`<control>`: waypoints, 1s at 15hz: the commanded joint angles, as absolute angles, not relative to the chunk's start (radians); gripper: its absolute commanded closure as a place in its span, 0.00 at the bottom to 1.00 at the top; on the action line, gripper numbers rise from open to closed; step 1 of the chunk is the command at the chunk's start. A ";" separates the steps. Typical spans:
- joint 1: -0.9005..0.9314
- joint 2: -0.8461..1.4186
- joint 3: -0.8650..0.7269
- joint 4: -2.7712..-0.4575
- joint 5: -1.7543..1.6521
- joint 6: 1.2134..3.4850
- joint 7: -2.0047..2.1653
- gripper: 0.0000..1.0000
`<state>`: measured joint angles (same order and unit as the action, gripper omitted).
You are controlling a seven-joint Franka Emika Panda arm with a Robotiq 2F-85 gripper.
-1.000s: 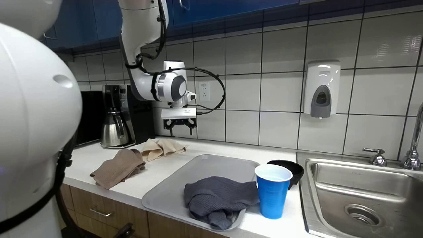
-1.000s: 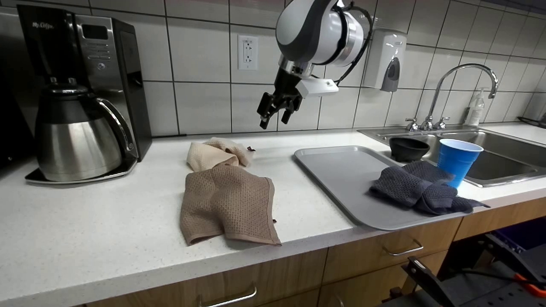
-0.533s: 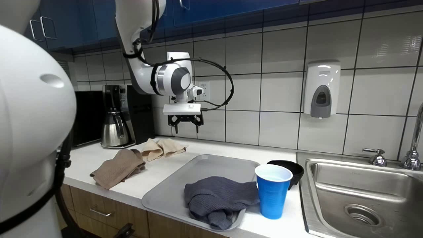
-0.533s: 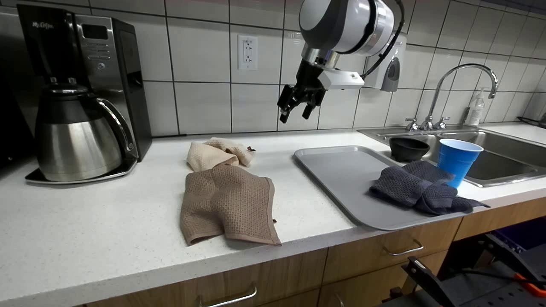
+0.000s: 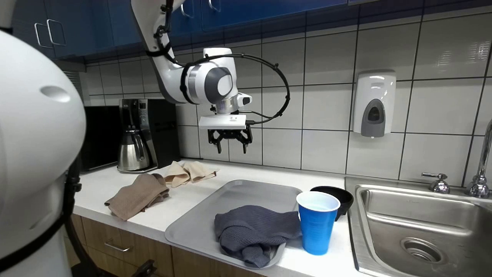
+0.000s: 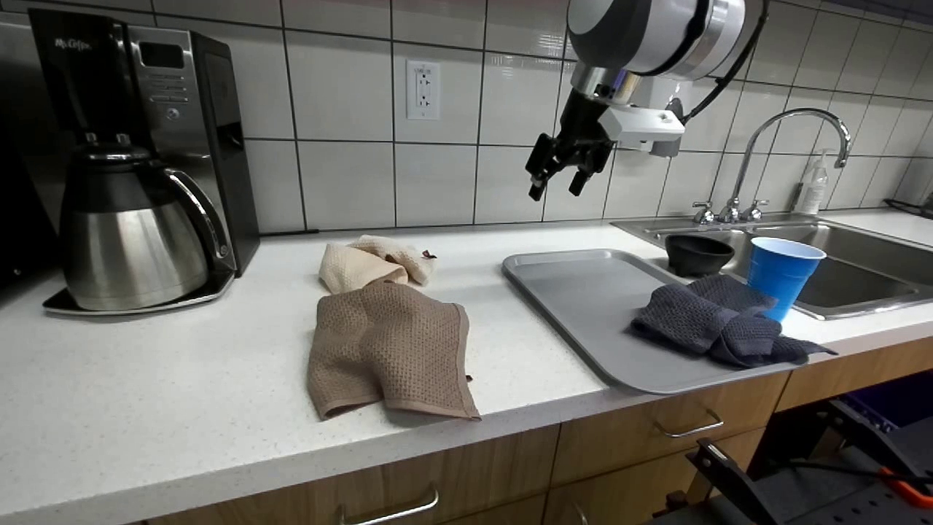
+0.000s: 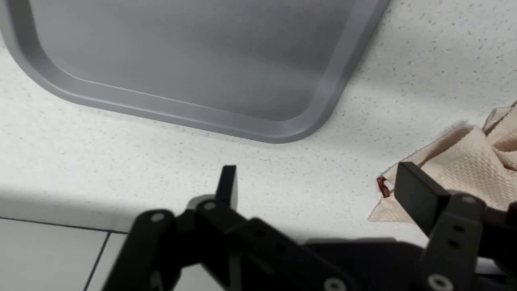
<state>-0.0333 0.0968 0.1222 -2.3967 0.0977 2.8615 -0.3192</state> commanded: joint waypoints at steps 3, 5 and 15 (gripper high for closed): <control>-0.075 0.008 0.075 -2.466 0.143 2.831 -0.387 0.00; -0.087 -0.006 0.059 -2.477 0.154 2.814 -0.397 0.00; -0.072 -0.063 -0.039 -2.528 0.137 2.700 -0.390 0.00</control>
<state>-0.0765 -0.0085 -0.0200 -2.4951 0.1364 2.7507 -0.3739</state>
